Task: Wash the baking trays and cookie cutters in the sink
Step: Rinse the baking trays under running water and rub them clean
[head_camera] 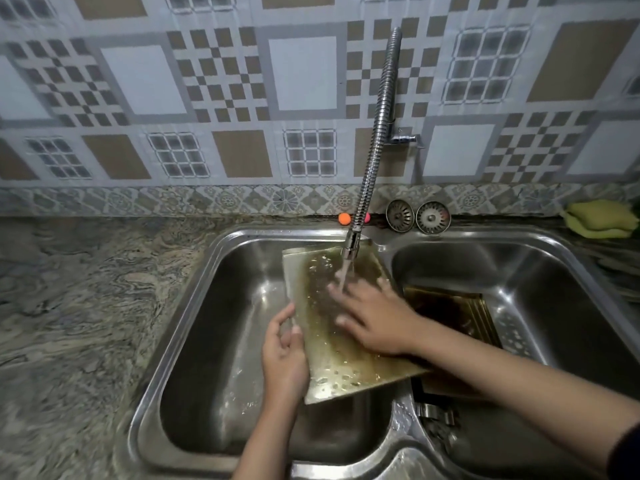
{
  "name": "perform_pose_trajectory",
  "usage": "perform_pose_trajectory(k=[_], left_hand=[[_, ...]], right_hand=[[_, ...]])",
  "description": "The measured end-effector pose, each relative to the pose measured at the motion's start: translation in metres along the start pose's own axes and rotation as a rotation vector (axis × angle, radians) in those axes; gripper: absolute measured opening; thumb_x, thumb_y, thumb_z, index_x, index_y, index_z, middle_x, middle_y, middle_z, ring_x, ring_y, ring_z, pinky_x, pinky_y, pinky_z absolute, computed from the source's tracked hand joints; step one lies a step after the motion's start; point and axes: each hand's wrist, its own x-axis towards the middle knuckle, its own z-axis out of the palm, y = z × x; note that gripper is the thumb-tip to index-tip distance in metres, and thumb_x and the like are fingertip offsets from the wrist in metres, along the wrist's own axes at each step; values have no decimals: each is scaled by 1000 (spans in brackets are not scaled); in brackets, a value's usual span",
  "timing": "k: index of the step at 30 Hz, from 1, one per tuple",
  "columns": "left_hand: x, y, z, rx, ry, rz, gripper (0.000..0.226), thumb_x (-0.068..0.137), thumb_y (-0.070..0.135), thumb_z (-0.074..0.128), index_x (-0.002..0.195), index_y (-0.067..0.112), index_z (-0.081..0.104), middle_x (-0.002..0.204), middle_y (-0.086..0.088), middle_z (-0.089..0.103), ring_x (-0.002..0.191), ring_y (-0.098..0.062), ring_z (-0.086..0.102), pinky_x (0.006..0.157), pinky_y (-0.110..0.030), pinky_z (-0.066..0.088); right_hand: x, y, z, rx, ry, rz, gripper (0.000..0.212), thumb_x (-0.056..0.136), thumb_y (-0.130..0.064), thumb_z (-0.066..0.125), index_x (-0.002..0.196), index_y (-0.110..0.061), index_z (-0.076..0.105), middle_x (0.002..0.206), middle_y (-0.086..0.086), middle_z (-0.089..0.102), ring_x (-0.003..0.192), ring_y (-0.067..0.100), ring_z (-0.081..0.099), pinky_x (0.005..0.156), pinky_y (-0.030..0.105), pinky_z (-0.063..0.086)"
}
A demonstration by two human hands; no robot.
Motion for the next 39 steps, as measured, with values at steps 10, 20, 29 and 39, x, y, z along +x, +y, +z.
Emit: perform_pose_trajectory(k=[10, 20, 29, 39], left_hand=[[-14, -8, 13, 23, -107, -52, 31, 97, 11, 46, 113, 34, 58, 53, 13, 58, 40, -1, 45, 41, -12, 36], [-16, -10, 15, -34, -114, -50, 30, 96, 6, 47, 114, 27, 59, 70, 9, 67, 47, 1, 47, 48, -10, 40], [-3, -5, 6, -51, -14, -34, 30, 96, 8, 48, 106, 34, 60, 109, -4, 69, 83, -5, 67, 69, -11, 51], [12, 1, 8, -186, 45, 59, 33, 96, -3, 44, 106, 25, 59, 114, 4, 66, 114, -15, 60, 85, -11, 49]], right_hand=[[-6, 5, 6, -29, 28, 16, 64, 95, -54, 19, 152, -26, 10, 161, -2, -1, 147, 17, -8, 114, 49, -4], [7, -1, 13, 7, 58, 53, 60, 97, -50, 23, 152, -31, 9, 161, -3, 0, 148, 21, 0, 114, 49, -5], [8, -20, 18, 107, 10, -211, 61, 94, -55, 24, 150, -35, 11, 159, -14, -4, 146, 9, -9, 113, 47, -8], [17, -50, 19, 129, 41, -227, 59, 96, -51, 23, 151, -36, 8, 158, -16, -8, 145, 8, -13, 113, 54, -3]])
